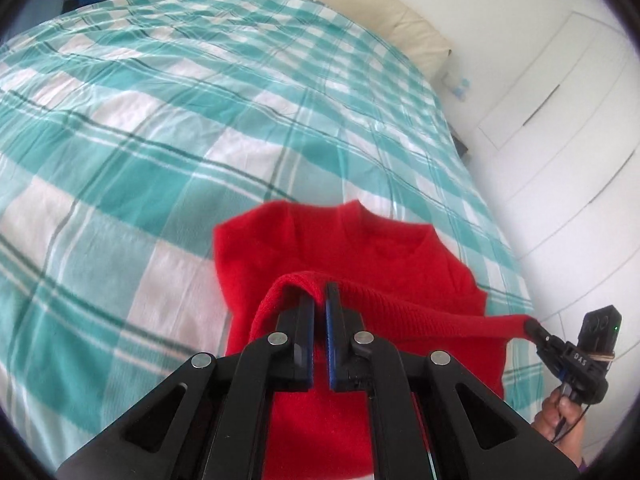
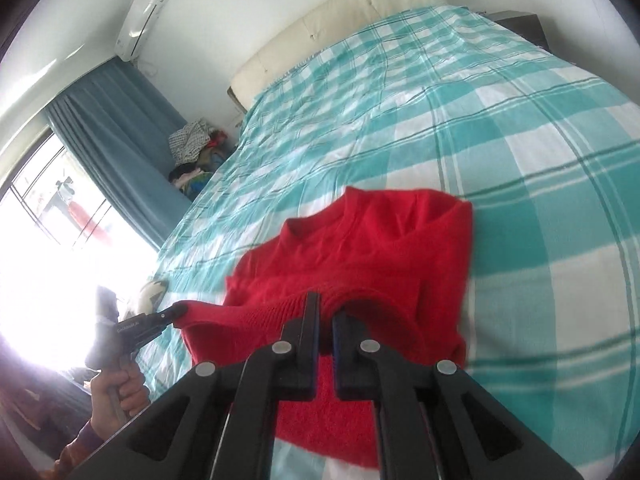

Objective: Fold small clothes
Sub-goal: 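Grasp the sweater hem with both grippers, then fold the held hem up over the body toward the collar, open both grippers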

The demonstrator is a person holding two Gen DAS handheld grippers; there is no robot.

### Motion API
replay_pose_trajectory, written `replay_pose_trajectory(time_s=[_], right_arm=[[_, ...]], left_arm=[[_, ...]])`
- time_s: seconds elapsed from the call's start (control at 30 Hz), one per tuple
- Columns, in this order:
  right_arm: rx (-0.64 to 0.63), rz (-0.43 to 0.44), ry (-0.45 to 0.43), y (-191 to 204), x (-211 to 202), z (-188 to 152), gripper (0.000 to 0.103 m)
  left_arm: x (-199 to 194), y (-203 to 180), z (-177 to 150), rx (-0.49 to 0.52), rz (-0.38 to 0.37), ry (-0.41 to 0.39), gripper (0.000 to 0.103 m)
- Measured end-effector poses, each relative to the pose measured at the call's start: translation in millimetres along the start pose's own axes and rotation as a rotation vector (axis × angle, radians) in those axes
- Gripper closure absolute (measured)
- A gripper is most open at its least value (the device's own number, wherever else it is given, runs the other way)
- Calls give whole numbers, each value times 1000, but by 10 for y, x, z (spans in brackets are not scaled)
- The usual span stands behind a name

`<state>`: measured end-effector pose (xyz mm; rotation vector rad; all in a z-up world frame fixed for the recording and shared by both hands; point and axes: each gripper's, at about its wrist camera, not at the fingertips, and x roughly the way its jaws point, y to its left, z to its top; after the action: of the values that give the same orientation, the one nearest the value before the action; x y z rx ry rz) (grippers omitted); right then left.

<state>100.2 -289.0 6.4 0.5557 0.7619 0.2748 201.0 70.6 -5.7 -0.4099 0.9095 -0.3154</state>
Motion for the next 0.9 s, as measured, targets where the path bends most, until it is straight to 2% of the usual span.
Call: replay_pose_trajectory(time_s=[0.13,0.2,0.23,0.3,0.33,0.37,0.4,0.43,0.5,0.63,0.77,0.9], right_arm=[[46,-55,-3,-230,444,334,98],[82,-46,15,-384,645,423,98],[104,-40,18,-459,743,461,98],[136,-21,2,-566,860,527,93],[145,-37,-20,-599,869,553,89],[153,-50,-48,-619,849,577,77],[163,-51,-74,-641,819,605,71],[174,-45,-93,-657,777,626,71],[167,-46,-108,-651,684,652,71],[66,-69,-97,-497,478,579,71],[-29,-56,-49,-337,272,249,68],[-157,-104,-1,-246,51,-252,60]], left_arm=[[439,89,249,-41,47,44,100],[651,119,327,-41,66,83,98],[721,152,372,-57,85,91,93],[778,236,474,-117,81,86,75],[763,278,532,-139,90,65,43],[717,314,579,-152,107,29,23],[648,351,608,-158,126,-12,20],[592,384,628,-160,135,-36,19],[541,457,636,-166,132,-30,19],[349,504,423,-126,154,-24,18],[93,446,-58,-32,196,11,17],[-174,289,-643,83,226,55,17]])
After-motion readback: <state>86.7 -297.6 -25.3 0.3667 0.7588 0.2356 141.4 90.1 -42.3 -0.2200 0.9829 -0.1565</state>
